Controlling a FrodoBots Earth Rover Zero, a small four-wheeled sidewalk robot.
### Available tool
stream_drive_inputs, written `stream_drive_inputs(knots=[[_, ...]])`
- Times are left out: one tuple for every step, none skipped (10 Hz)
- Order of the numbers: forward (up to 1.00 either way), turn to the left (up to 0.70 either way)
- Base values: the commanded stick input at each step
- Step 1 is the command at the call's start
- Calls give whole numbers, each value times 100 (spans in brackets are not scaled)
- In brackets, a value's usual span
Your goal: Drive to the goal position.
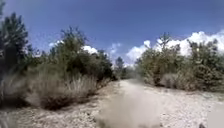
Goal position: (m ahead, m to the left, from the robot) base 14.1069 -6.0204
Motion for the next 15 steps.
stream_drive_inputs(knots=[[44, 2], [44, 2], [44, 1], [44, -8], [44, -24], [44, -10], [44, 2], [44, 2], [44, 2], [44, 2], [44, 2], [44, 2], [44, 2], [44, 2], [44, 2]])
